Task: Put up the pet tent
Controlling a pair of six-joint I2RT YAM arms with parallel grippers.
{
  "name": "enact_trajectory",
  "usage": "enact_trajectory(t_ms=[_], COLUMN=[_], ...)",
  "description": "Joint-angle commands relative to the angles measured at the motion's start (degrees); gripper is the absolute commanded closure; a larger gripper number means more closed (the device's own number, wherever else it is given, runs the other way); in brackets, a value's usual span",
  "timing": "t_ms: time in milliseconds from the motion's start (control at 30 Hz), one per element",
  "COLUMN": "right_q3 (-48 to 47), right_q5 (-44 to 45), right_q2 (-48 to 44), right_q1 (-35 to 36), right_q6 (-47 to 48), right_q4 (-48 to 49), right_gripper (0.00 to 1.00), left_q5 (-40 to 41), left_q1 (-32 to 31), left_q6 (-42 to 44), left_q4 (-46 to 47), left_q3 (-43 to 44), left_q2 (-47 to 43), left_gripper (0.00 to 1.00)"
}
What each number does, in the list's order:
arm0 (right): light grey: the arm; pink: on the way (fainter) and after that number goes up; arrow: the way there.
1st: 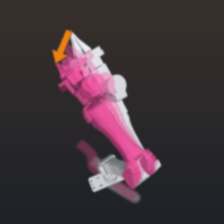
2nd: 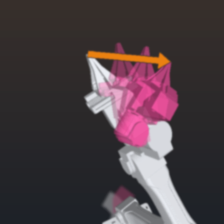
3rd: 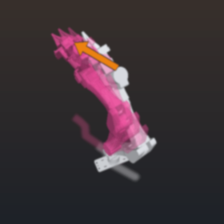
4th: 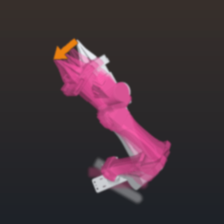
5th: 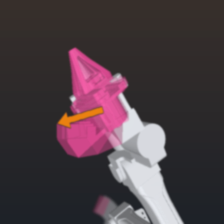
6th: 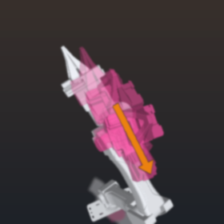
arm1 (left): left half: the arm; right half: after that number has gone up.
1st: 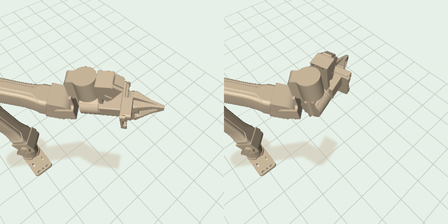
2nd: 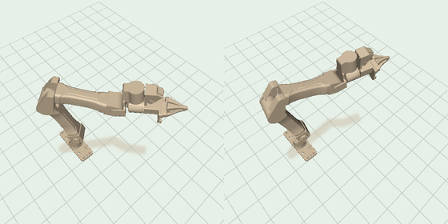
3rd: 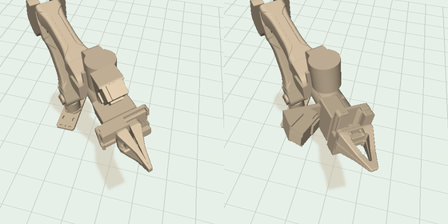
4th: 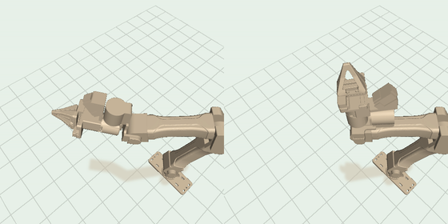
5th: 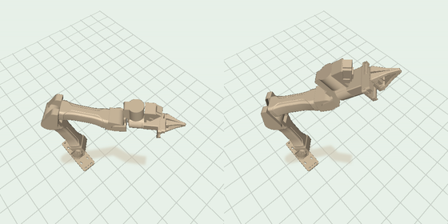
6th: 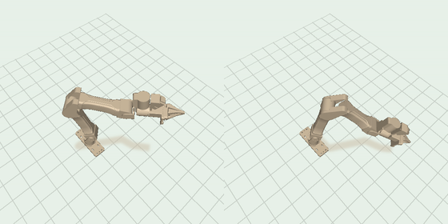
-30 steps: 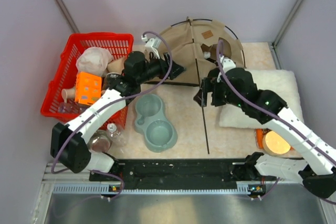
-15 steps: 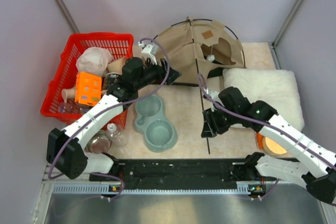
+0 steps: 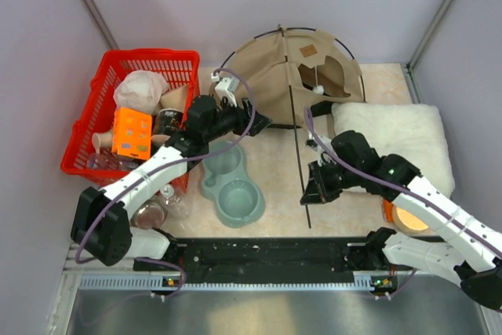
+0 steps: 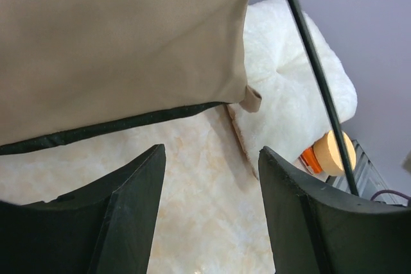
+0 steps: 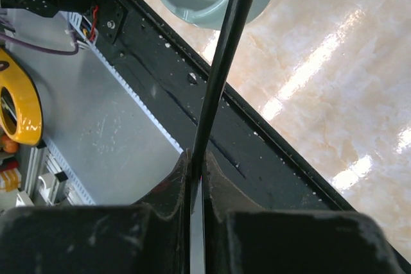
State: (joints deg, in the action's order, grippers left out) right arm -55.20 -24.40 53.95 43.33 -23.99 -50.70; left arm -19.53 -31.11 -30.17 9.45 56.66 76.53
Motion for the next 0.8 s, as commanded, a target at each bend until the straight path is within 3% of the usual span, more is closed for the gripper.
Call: enact_trajectory(t_ms=[0, 167, 333, 533, 667, 767], right_q3=[-5.35, -10.89, -14.23, -12.83, -12.04, -11.95], right_q5=[1.54, 6.20, 6.22, 5.42, 5.24, 5.59], right_q2=[-1.66, -1.57, 0.45, 0.54, 0.63, 0.54], right_q1=[0.00, 0.00, 0.00, -0.09, 0.00, 0.00], right_q6=[-2.38, -6.15, -9.41, -11.25, -12.05, -12.22], right_q4=[5.43, 8.85, 14.22, 15.98, 16.51, 16.77], right_gripper=[1.00, 1.00, 1.00, 1.00, 1.00, 1.00], left_q5=[-1.21, -1.83, 0.62, 10.72, 14.25, 16.44], left_q1=[0.00, -1.84, -6.50, -9.14, -9.67, -10.28], left_q6=[-0.68, 0.63, 11.70, 20.58, 26.82, 31.82], left_q4=[8.91, 17.87, 23.40, 44.56, 51.52, 64.42], left_q3=[-2.69, -5.68, -5.51, -11.39, -12.80, -15.70], left_q2=[1.42, 3.71, 6.43, 11.17, 14.78, 17.94], left_gripper=[0.35, 0.34, 0.25, 0.21, 0.22, 0.23])
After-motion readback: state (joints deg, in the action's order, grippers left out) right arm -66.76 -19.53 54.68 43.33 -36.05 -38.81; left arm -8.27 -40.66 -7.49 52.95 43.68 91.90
